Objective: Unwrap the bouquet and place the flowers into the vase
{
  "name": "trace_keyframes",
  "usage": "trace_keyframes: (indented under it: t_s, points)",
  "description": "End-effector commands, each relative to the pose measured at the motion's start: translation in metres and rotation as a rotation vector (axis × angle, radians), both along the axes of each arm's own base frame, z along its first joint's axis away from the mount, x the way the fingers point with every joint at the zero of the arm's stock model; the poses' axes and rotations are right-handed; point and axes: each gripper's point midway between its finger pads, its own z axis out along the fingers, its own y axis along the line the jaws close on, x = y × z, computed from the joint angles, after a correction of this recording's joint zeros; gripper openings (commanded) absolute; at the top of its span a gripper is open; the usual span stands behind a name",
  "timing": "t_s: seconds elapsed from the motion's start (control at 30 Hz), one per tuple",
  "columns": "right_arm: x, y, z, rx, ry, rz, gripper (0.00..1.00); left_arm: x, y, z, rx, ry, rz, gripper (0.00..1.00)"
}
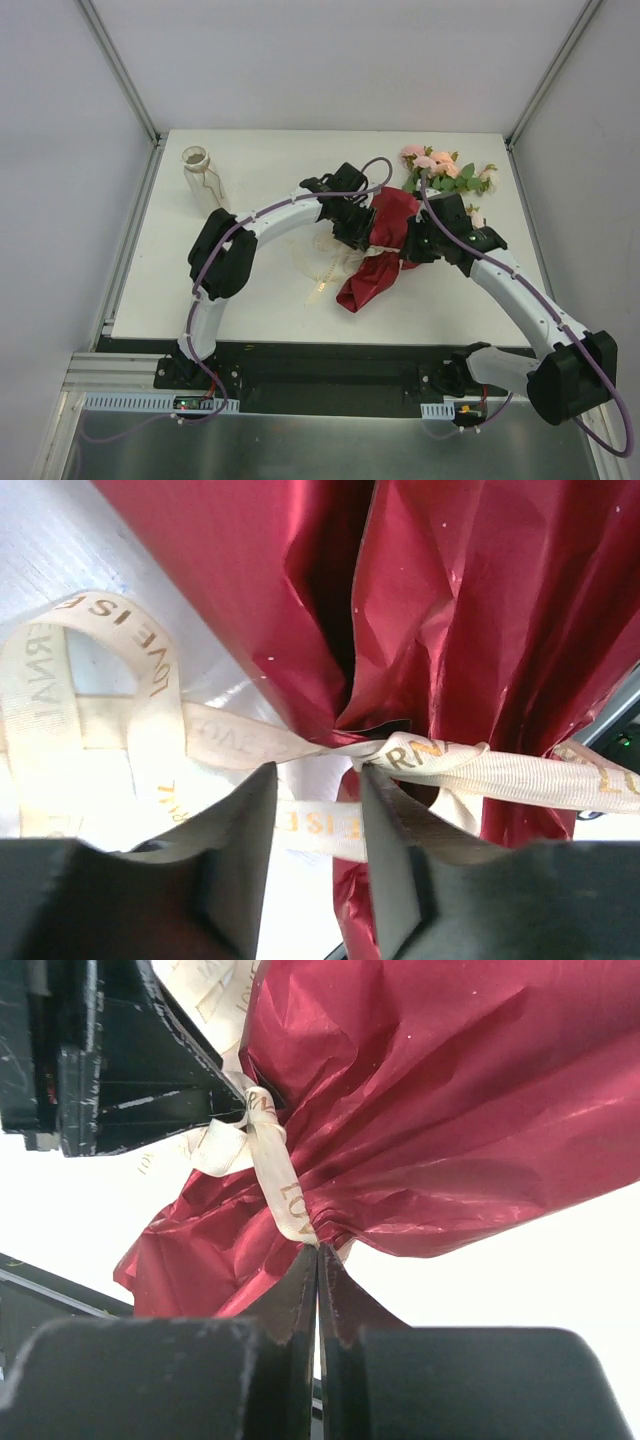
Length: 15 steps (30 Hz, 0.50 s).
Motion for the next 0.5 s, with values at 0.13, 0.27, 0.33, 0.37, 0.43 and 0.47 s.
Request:
trace_keyframes:
  t_s: [0.13, 0.27, 0.33, 0.37, 0.43, 0.47]
  points:
    - [0.002, -0.015, 0.028, -0.027, 0.000, -0.070, 0.00, 0.000, 0.006, 0.085, -0.146, -0.107, -0.043, 0.55]
    - [0.003, -0.011, 0.025, 0.002, 0.054, -0.087, 0.00, -0.016, 0.011, 0.119, -0.250, -0.076, -0.087, 0.44]
    - [0.006, -0.010, 0.023, 0.011, 0.083, -0.107, 0.00, -0.035, 0.004, 0.131, -0.315, -0.043, -0.164, 0.39]
    - [0.010, -0.010, 0.019, 0.015, 0.097, -0.117, 0.00, -0.044, 0.003, 0.137, -0.329, -0.051, -0.193, 0.35]
    - [0.017, -0.003, 0.023, 0.048, 0.105, -0.118, 0.00, -0.064, -0.004, 0.140, -0.334, -0.106, -0.294, 0.34]
    - [0.019, -0.001, 0.020, 0.056, 0.128, -0.127, 0.00, -0.072, -0.005, 0.139, -0.329, -0.126, -0.322, 0.35]
